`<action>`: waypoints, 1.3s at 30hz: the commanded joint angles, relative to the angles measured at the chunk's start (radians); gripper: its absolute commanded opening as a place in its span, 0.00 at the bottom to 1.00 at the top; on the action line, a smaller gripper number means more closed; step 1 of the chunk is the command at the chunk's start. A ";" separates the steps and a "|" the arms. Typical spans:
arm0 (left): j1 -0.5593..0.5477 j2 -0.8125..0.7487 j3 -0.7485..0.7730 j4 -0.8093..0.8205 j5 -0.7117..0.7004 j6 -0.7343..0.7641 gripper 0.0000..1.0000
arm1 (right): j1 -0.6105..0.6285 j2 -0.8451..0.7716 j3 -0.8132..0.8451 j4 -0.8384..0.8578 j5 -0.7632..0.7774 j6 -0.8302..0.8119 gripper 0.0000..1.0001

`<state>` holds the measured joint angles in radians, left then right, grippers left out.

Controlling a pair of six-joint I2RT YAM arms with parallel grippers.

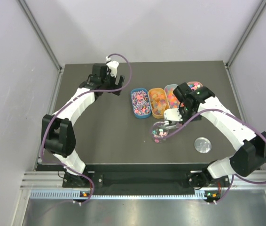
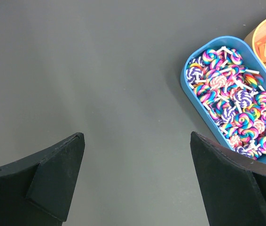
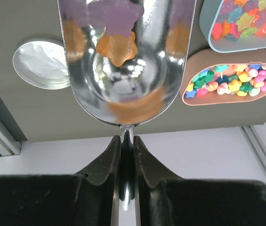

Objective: Pack the candies
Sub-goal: Place the fake candies in the packing bottle.

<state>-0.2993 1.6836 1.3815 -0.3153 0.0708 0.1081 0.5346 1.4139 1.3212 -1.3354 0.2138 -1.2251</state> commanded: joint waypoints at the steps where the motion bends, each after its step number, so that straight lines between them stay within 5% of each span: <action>1: 0.003 -0.047 -0.009 0.054 0.020 -0.016 0.99 | 0.024 -0.014 0.027 -0.047 0.045 0.016 0.00; 15: 0.003 -0.048 -0.030 0.076 0.027 -0.033 0.99 | 0.103 0.077 0.156 -0.133 0.165 0.055 0.00; 39: 0.003 -0.044 -0.024 0.087 0.032 -0.048 0.99 | 0.251 0.065 0.047 -0.139 0.328 0.124 0.00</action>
<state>-0.2993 1.6836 1.3628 -0.2867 0.0929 0.0723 0.7631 1.4933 1.3544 -1.3506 0.4919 -1.1202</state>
